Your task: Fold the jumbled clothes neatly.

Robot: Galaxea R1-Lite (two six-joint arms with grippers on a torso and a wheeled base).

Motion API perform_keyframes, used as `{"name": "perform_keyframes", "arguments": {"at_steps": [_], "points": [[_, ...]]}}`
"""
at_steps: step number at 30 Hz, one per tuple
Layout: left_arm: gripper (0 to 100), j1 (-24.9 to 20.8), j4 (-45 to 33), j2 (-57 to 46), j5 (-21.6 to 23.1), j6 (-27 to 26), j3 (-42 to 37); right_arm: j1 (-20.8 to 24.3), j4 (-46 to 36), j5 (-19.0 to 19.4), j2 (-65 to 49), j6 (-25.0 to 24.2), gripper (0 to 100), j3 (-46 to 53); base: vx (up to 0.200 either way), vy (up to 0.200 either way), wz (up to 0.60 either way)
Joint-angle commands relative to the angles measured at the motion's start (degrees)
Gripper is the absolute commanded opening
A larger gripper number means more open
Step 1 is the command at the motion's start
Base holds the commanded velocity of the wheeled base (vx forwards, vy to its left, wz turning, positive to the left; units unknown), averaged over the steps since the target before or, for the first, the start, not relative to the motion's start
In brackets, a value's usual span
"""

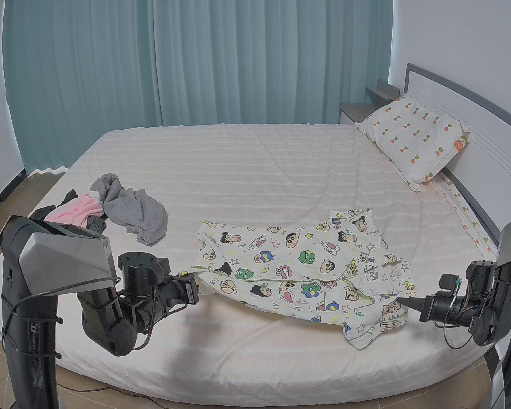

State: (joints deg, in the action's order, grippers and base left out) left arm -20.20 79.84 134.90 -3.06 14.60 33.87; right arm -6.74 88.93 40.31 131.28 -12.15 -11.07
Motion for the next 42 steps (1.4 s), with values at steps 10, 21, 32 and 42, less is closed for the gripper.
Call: {"name": "perform_keyframes", "arguments": {"at_steps": [10, 21, 32, 42], "points": [[0, -0.5, -6.2, 4.0, -1.5, 1.5, 10.8, 0.5, 0.3, -2.8, 2.4, -6.0, 0, -11.5, 0.0, 0.0, 0.0], [0, -0.1, -24.2, 6.3, -1.6, 7.4, 26.0, 0.9, -4.5, -5.2, 6.2, -6.4, 0, -20.3, 0.0, 0.0, 0.0], [0, 0.2, -33.0, 10.7, -2.2, 10.8, 35.0, 0.9, -12.8, -7.3, 7.2, -8.6, 0, -28.9, 0.0, 0.0, 0.0], [0, 0.6, -37.1, 14.2, -2.5, 15.6, 41.3, 1.0, -15.1, -9.0, 9.3, -11.0, 0, -33.8, 0.0, 0.0, 0.0]]}}
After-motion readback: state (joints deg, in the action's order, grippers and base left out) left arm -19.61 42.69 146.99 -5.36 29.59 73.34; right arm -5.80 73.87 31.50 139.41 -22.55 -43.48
